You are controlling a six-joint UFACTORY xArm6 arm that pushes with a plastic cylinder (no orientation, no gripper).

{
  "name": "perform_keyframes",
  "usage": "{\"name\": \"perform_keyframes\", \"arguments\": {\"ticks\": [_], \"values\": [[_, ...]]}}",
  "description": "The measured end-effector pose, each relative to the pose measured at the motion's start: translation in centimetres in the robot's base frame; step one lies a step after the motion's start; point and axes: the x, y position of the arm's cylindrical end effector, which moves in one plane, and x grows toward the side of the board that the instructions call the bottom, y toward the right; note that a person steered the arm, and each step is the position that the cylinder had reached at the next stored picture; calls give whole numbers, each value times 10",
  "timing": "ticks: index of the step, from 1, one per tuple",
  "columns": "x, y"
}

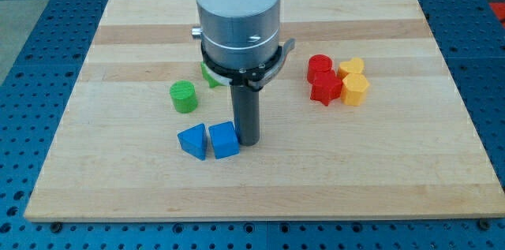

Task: Slide the green star to the center

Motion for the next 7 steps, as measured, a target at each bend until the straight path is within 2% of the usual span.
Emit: {"name": "perform_keyframes", "arguments": {"ticks": [2, 4, 5, 6, 7], "values": [[-16, 27], [-92, 47], [-143, 33], [-186, -9], [-183, -62]]}}
